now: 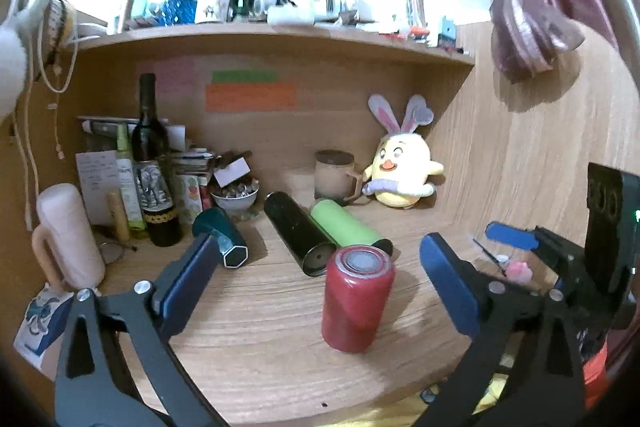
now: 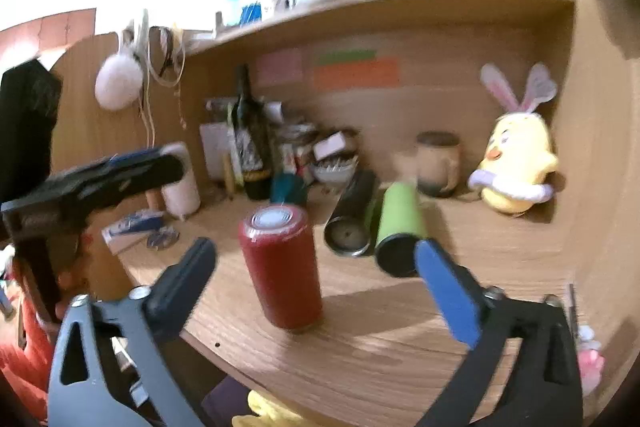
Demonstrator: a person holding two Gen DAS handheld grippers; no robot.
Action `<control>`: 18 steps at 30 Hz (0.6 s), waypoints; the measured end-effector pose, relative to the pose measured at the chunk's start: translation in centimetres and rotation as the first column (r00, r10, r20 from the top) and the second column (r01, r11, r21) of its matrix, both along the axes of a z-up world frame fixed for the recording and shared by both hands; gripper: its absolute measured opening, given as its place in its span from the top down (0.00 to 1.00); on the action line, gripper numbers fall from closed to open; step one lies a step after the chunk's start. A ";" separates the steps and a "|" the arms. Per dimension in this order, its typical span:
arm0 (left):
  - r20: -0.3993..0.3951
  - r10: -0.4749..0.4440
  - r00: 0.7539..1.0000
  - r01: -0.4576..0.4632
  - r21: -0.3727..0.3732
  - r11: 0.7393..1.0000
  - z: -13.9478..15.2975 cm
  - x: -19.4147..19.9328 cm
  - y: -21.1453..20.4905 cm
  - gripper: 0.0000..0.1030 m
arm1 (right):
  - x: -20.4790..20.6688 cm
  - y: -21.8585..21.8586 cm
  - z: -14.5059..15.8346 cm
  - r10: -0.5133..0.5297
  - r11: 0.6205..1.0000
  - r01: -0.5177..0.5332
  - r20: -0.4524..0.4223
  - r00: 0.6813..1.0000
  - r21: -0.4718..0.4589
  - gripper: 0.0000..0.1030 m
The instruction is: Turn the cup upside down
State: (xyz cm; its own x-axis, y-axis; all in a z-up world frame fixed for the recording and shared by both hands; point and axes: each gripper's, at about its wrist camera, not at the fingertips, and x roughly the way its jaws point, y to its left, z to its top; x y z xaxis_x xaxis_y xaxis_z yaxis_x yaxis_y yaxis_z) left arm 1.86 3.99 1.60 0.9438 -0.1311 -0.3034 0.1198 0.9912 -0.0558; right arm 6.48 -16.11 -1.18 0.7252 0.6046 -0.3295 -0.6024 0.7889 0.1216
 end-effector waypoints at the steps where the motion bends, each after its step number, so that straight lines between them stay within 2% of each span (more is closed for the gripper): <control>1: -0.003 -0.005 1.000 0.005 -0.001 1.000 0.0 -0.4 -0.1 0.01 | -0.4 -0.4 0.4 -0.011 1.000 0.011 0.010 1.000 0.005 0.00; 8: 0.008 0.033 0.999 -0.033 0.000 0.999 -0.3 -3.0 -1.2 0.00 | -2.9 -1.8 2.3 -0.074 0.997 0.073 0.051 0.996 0.014 0.00; 18: 0.057 0.049 0.997 -0.051 0.037 0.998 -0.7 -5.3 -3.0 0.00 | -4.7 -2.4 2.1 -0.119 0.993 0.118 0.034 0.992 0.032 0.00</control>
